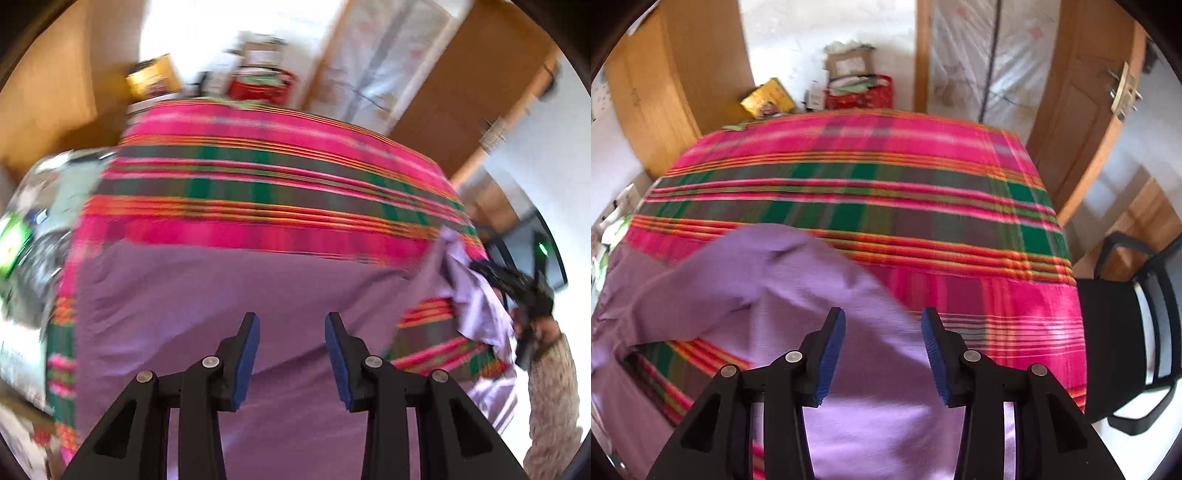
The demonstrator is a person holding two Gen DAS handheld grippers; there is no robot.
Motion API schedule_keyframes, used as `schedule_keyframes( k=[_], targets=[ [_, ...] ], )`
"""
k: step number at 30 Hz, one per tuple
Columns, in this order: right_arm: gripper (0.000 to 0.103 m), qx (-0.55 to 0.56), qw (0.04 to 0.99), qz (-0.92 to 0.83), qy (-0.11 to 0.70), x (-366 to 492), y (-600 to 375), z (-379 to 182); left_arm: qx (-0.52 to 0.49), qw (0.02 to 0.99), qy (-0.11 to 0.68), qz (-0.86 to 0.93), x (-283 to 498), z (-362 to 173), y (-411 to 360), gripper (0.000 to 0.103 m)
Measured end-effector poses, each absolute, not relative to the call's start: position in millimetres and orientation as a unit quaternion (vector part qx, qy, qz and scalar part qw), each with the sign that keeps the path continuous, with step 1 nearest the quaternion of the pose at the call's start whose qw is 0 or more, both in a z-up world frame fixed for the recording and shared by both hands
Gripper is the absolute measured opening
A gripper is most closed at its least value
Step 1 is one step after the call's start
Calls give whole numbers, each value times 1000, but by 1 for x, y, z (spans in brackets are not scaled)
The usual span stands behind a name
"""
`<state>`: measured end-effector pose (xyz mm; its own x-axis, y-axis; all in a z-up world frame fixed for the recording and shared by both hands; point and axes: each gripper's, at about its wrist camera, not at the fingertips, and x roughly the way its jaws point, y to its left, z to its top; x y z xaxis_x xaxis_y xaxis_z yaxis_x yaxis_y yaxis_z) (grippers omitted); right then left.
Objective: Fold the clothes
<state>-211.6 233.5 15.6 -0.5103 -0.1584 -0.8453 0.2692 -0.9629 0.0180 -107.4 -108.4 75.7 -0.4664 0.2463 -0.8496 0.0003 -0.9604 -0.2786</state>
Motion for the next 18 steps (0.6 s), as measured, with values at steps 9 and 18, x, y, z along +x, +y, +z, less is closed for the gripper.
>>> schedule_keyframes(
  k=[9,18],
  targets=[
    [45,485,184,-853,66,-223,248,5,-538,127,-62,831,-151,60,-34,37],
    [45,485,208,-845,88,-227,257,-7,-558,138,-30,818,-174,45,3,37]
  ],
)
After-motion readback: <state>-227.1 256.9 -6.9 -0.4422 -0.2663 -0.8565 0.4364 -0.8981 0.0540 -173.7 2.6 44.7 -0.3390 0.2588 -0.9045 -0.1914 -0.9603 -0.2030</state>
